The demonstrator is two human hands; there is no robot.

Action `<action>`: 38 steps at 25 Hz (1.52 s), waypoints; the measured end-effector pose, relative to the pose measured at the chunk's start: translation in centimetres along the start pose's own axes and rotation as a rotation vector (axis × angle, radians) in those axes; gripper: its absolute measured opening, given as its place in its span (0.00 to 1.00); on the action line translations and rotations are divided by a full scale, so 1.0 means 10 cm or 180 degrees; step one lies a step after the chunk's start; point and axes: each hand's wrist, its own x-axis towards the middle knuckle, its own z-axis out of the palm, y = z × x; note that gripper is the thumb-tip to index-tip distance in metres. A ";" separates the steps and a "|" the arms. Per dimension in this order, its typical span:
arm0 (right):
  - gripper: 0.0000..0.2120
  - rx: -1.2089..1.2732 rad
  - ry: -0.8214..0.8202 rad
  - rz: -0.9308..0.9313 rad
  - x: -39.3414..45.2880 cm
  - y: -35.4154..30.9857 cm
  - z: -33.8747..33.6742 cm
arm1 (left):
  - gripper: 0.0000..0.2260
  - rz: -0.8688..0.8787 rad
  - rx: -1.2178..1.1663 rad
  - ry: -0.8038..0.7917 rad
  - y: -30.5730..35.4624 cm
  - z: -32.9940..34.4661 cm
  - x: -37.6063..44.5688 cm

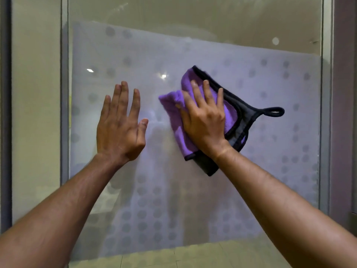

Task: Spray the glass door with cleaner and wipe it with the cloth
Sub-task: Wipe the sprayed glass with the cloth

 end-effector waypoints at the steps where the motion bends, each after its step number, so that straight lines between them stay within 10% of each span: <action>1: 0.16 -0.0037 -0.0112 0.0292 0.04 0.11 -0.01 | 0.32 -0.0004 -0.0008 0.0002 0.00 0.00 0.00; 9: 0.18 0.0347 -0.0329 0.1800 -0.57 0.65 -0.25 | 0.32 -0.0031 -0.0015 -0.0030 0.02 0.00 0.00; 18: 0.14 0.0473 -0.0447 0.0453 -1.05 -0.20 -0.24 | 0.32 -0.0036 -0.0077 -0.0220 0.02 -0.07 0.01; 29: 0.16 0.0354 -0.0492 0.0666 -0.90 -0.42 -0.52 | 0.32 0.0131 -0.0934 -0.0473 0.01 -0.55 -0.16; 38: 0.19 0.0565 -0.0596 0.0908 -0.95 -0.88 -0.78 | 0.08 0.0025 -0.2516 -0.1120 0.07 -0.93 -0.24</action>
